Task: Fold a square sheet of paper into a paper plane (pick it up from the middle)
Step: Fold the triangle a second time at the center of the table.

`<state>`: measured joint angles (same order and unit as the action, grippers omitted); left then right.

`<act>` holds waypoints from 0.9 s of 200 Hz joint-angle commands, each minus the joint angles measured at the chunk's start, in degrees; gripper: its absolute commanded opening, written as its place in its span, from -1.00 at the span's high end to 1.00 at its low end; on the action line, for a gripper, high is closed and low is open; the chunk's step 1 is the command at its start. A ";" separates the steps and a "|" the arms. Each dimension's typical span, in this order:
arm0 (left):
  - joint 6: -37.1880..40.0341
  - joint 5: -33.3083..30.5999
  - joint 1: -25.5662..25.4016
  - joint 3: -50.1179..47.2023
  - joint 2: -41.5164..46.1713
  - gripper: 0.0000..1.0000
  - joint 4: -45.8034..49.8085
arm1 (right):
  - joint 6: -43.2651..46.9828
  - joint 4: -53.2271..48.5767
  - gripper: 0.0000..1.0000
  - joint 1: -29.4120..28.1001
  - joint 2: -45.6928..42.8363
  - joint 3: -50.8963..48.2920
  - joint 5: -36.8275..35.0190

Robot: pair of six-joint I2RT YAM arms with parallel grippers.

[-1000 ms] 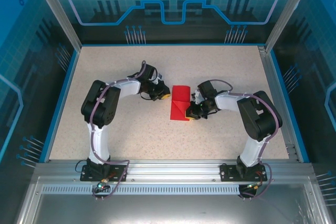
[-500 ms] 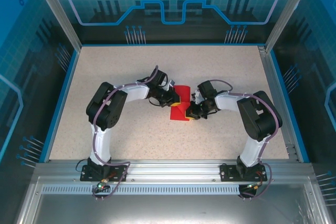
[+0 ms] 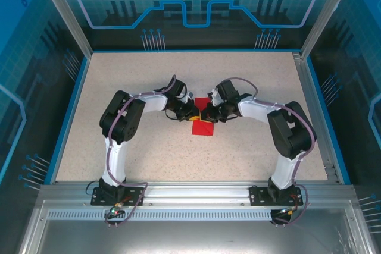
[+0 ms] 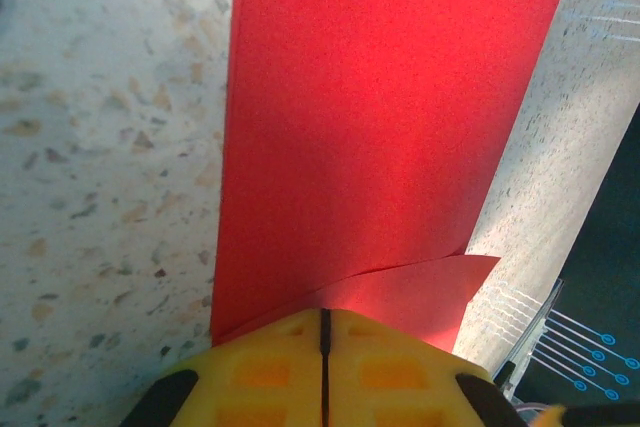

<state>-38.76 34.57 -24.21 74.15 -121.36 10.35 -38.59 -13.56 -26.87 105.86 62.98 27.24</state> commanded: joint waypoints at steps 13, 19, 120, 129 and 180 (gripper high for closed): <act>1.35 -0.63 0.18 0.64 -1.34 0.86 2.31 | 0.10 -2.18 0.88 -1.22 3.94 0.10 -1.25; 1.41 -0.62 0.14 0.63 -1.42 0.87 2.31 | 0.14 -2.38 0.87 -1.16 4.35 -0.19 -1.13; 0.30 -3.82 0.44 -0.19 -2.39 0.98 3.36 | -0.33 -1.64 0.82 0.26 0.90 -7.60 0.24; 0.18 -3.90 0.53 -0.43 -2.32 0.98 3.30 | -0.98 0.01 0.81 1.03 0.01 -9.52 1.12; 0.63 -4.02 0.91 0.14 -2.65 0.99 4.63 | 0.00 2.98 0.75 3.12 -3.21 -16.47 4.22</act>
<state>-38.61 34.52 -24.14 74.17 -121.47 10.46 -39.13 -7.55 -24.69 103.74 49.65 30.28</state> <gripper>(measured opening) 0.044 0.118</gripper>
